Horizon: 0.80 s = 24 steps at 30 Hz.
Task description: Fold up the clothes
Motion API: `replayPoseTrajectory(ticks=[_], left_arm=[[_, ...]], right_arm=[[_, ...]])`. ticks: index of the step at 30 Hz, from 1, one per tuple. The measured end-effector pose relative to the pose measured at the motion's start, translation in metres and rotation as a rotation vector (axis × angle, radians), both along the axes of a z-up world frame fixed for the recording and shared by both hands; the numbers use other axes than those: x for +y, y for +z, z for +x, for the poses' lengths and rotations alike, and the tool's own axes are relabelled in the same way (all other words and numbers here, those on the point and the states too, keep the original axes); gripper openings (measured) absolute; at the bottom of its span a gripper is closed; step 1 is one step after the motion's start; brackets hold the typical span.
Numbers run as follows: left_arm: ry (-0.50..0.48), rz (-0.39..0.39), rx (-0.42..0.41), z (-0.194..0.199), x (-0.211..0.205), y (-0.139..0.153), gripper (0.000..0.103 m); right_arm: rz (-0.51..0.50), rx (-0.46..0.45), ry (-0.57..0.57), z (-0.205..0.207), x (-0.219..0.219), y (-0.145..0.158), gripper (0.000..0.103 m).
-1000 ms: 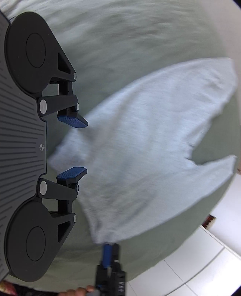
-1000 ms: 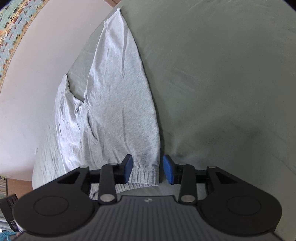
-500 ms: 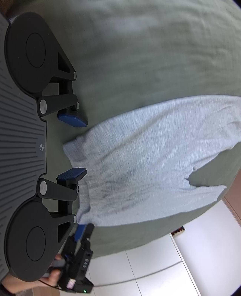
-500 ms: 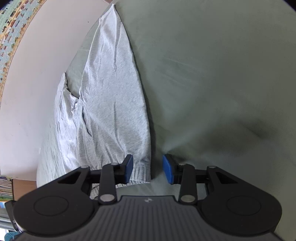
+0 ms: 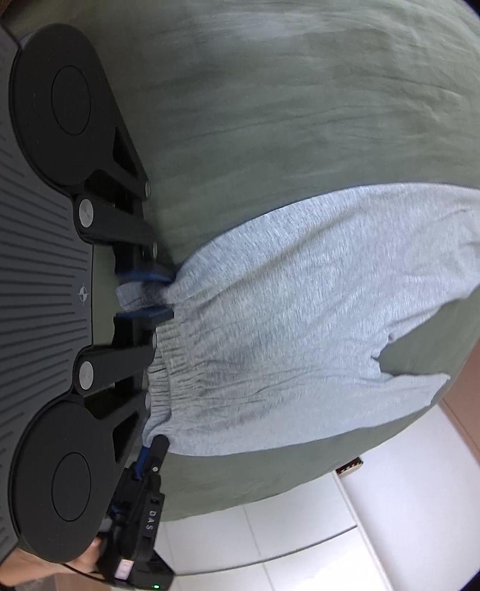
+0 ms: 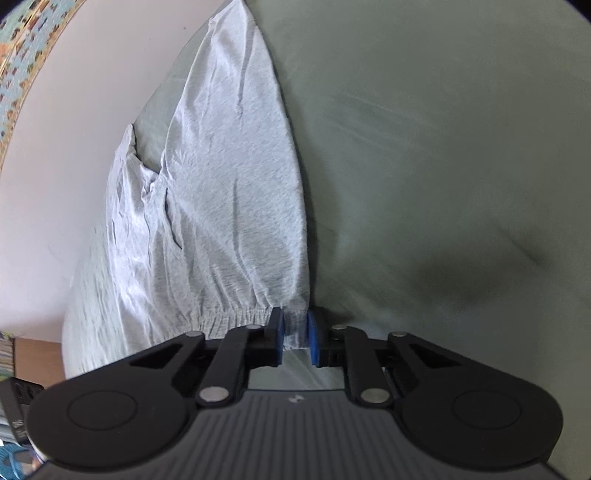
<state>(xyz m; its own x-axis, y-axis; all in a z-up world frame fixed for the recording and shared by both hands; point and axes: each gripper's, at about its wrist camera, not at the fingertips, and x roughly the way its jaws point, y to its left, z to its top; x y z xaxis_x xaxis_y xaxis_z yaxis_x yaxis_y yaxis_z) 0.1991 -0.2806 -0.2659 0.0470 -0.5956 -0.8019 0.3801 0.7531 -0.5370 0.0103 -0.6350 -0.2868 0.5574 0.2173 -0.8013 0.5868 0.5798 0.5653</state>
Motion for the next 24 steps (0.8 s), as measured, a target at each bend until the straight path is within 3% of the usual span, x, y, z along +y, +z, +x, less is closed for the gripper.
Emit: replayPoseTrajectory(ticks=[4, 9, 14, 19, 24], left_arm=[[-0.030, 0.034, -0.049, -0.009, 0.000, 0.011, 0.008], [-0.009, 0.074, -0.020, -0.011, 0.001, -0.001, 0.008], [0.030, 0.062, 0.016, -0.004, 0.004, -0.004, 0.017], [0.035, 0.088, 0.023, 0.002, 0.013, 0.006, 0.031], [-0.021, 0.198, -0.179, 0.005, 0.013, 0.037, 0.044]], right_arm=[[-0.036, 0.044, 0.016, 0.002, 0.004, 0.010, 0.008], [-0.057, 0.088, 0.028, 0.005, 0.009, 0.007, 0.008], [-0.018, 0.086, 0.003, 0.002, 0.002, 0.003, 0.011], [0.014, 0.085, -0.037, -0.004, -0.012, 0.011, 0.023], [-0.158, 0.026, -0.027, -0.002, -0.015, 0.050, 0.027]])
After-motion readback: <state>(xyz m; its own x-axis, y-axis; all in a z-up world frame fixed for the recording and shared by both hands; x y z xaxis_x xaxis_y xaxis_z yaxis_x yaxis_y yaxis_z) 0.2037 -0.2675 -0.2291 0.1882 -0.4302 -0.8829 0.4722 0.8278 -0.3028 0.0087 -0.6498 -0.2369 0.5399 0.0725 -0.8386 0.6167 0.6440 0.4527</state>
